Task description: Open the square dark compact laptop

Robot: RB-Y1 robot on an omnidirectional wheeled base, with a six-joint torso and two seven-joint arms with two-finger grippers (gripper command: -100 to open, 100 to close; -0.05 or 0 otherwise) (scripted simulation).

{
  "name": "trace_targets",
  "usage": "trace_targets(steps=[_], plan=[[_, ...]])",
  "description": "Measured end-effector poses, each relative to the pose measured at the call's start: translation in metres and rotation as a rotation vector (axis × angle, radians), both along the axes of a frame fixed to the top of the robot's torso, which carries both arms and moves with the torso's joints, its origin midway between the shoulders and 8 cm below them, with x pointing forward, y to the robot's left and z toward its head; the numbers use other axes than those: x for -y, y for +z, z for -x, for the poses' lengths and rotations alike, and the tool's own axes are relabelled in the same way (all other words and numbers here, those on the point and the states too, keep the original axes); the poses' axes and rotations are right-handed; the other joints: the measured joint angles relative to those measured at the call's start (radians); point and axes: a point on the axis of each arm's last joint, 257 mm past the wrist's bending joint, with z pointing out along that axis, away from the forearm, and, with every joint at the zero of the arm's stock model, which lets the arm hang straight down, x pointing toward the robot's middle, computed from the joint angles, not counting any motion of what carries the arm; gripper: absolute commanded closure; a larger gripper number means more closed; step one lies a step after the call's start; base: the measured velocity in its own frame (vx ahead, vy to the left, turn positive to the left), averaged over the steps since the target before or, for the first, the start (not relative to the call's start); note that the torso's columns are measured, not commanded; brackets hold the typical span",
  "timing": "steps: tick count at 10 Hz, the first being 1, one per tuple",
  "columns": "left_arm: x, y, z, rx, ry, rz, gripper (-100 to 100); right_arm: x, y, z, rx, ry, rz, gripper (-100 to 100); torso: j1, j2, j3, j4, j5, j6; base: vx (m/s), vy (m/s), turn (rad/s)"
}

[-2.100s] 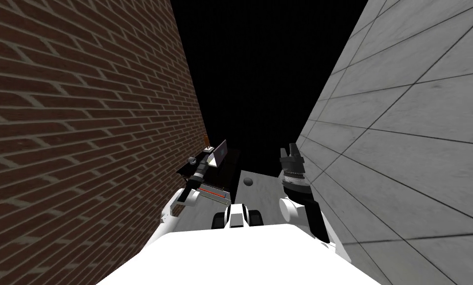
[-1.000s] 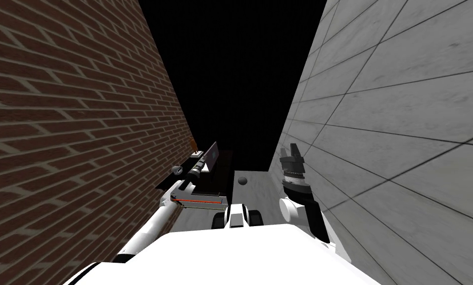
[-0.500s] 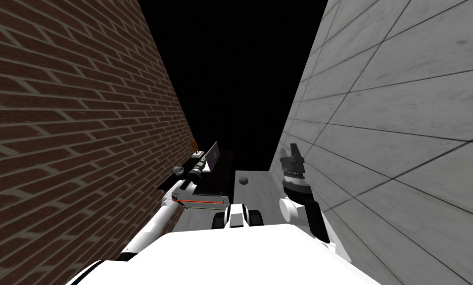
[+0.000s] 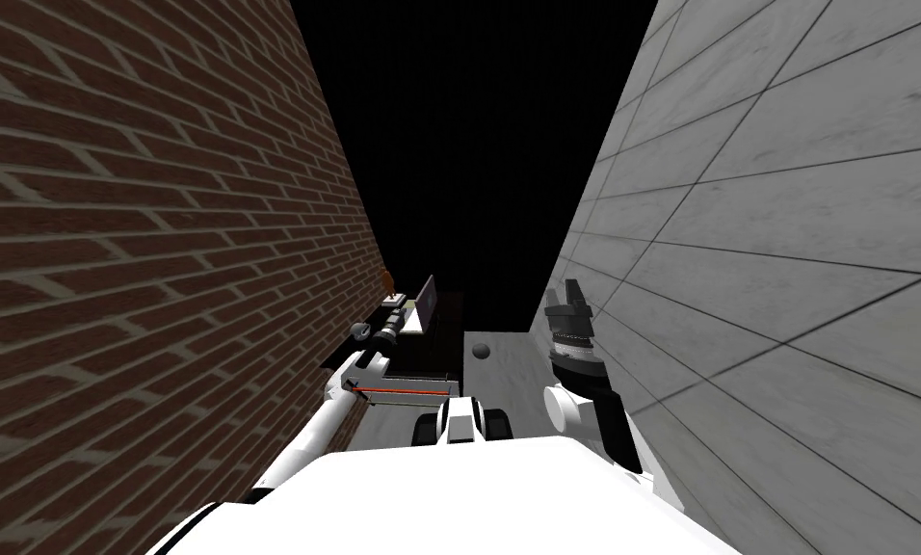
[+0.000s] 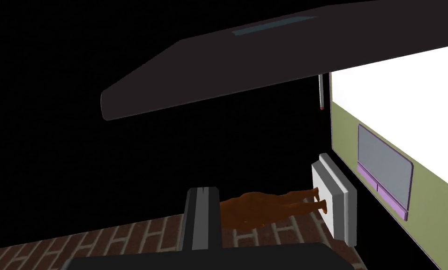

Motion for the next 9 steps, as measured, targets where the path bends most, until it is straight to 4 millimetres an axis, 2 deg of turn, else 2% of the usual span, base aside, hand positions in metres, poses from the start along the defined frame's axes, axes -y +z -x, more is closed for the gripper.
trace_targets(steps=[1, 3, 6, 9], plan=[[0.0, 0.0, 0.0, -0.001, 0.0, 0.01, -100, 0.0, 0.0, 0.0, 0.0, 0.0, 0.0, 0, -0.003, 0.0, 0.0, 0.0, -0.001, 0.0, 0.015, -0.062, -0.017], [-0.01, 0.006, -0.001, 0.001, 0.002, -0.082, -100, 0.0, 0.0, 0.0, 0.0, 0.0, -0.001, 0, -0.009, 0.001, 0.0, 0.0, -0.002, 0.0, 0.004, -0.16, -0.016], [-0.026, 0.014, -0.006, 0.003, 0.006, -0.224, -100, 0.0, 0.0, 0.0, 0.0, 0.0, -0.001, 0, 0.004, 0.001, 0.0, 0.0, 0.001, 0.0, 0.006, -0.157, -0.014], [-0.037, 0.02, -0.007, 0.004, 0.01, -0.325, -100, 0.0, 0.0, 0.0, 0.0, 0.0, 0.0, 0, 0.006, 0.0, 0.0, 0.0, 0.002, 0.0, 0.003, -0.06, -0.005]])
